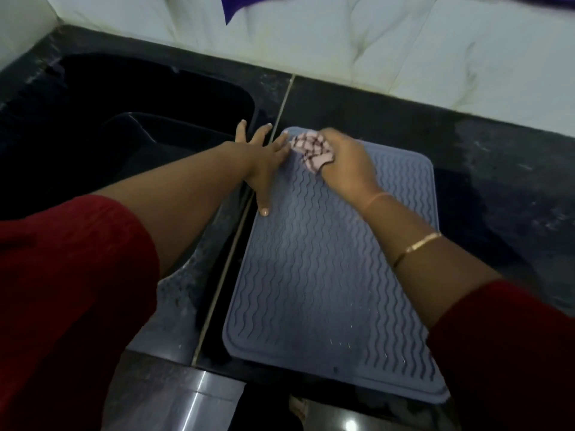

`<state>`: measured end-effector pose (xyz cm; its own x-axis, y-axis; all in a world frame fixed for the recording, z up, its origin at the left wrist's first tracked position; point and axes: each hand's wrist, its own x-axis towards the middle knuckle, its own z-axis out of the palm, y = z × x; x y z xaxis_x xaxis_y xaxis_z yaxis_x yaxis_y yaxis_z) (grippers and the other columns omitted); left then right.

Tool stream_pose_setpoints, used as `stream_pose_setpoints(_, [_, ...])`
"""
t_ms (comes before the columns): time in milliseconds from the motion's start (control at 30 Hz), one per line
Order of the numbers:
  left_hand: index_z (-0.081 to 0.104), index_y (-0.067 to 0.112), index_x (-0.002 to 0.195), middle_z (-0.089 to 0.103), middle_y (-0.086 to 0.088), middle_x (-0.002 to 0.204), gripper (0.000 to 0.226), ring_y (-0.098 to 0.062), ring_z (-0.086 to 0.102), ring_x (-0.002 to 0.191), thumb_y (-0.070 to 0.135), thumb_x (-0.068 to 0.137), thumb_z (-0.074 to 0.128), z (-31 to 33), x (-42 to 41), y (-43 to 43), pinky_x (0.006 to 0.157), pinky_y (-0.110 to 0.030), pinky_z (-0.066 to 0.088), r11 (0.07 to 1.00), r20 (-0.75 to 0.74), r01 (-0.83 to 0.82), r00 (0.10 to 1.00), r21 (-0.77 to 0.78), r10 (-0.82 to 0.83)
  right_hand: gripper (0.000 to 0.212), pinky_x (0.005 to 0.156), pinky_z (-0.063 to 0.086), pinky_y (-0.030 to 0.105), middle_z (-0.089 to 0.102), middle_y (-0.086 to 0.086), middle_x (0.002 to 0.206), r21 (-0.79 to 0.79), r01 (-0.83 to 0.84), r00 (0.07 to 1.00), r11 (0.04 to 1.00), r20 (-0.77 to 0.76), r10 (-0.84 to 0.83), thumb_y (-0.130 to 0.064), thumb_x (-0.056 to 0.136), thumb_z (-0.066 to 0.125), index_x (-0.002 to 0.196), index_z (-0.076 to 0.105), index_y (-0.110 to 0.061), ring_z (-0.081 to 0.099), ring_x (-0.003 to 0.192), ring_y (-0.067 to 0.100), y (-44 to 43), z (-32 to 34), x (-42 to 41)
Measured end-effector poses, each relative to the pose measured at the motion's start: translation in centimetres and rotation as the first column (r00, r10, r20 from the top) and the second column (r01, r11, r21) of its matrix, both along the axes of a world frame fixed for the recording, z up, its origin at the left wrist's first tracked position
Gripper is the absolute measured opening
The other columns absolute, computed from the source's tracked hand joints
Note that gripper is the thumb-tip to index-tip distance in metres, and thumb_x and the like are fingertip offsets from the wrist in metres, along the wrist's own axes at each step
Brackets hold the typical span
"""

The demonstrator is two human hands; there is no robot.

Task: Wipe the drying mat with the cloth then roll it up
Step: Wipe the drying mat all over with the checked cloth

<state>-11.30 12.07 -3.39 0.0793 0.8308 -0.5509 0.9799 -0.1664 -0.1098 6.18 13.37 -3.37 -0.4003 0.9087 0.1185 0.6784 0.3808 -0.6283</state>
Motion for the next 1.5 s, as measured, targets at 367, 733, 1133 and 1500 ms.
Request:
stream_pose_setpoints(367, [-0.028, 0.024, 0.143, -0.027, -0.002, 0.154, 0.155, -0.023, -0.031, 0.139, 0.092, 0.031, 0.055, -2.5, -2.1, 2.2, 0.094, -0.060, -0.030, 0.986, -0.004, 0.166, 0.986, -0.016, -0.166, 0.039, 0.100, 0.042, 0.044, 0.058, 0.009, 0.127, 0.060, -0.090, 0.913, 0.994, 0.404, 0.058, -0.022, 0.086, 0.054, 0.124, 0.052, -0.014, 0.052, 0.118, 0.029, 3.6, -3.5, -3.1])
stream_pose_setpoints(733, [-0.032, 0.017, 0.141, -0.027, -0.004, 0.155, 0.154, -0.018, -0.025, 0.141, 0.100, 0.029, 0.033, -3.4, -3.0, 2.3, 0.094, -0.061, -0.033, 0.964, 0.045, 0.252, 0.966, 0.082, -0.256, 0.039, 0.099, 0.044, 0.037, 0.061, 0.012, 0.124, 0.035, -0.064, 0.993, 0.997, 0.104, 0.060, -0.009, 0.084, 0.058, 0.122, 0.058, -0.012, 0.056, 0.115, 0.027, 7.5, -1.2, -0.7])
stream_pose_setpoints(1133, [-0.024, 0.008, 0.144, -0.018, -0.010, 0.157, 0.160, -0.018, -0.016, 0.144, 0.102, 0.024, 0.024, -2.4, -2.3, 2.4, 0.092, -0.053, -0.038, 0.952, -0.047, 0.285, 0.959, 0.114, -0.281, 0.046, 0.100, 0.042, 0.044, 0.066, 0.012, 0.118, -0.057, -0.278, 0.946, 0.959, 0.155, 0.284, 0.002, 0.069, 0.062, 0.113, 0.065, -0.010, 0.058, 0.114, 0.029, -2.3, -2.8, 1.1])
stream_pose_setpoints(1500, [-0.024, 0.019, 0.145, -0.020, -0.010, 0.156, 0.158, -0.020, -0.019, 0.144, 0.102, 0.018, 0.021, -1.8, -1.6, 2.4, 0.090, -0.057, -0.037, 0.952, -0.119, 0.301, 0.949, 0.054, -0.293, 0.041, 0.103, 0.038, 0.040, 0.061, 0.009, 0.127, -0.016, -0.100, 0.959, 0.995, 0.267, 0.100, -0.013, 0.084, 0.053, 0.125, 0.056, -0.018, 0.052, 0.120, 0.026, 2.5, -3.3, -2.9])
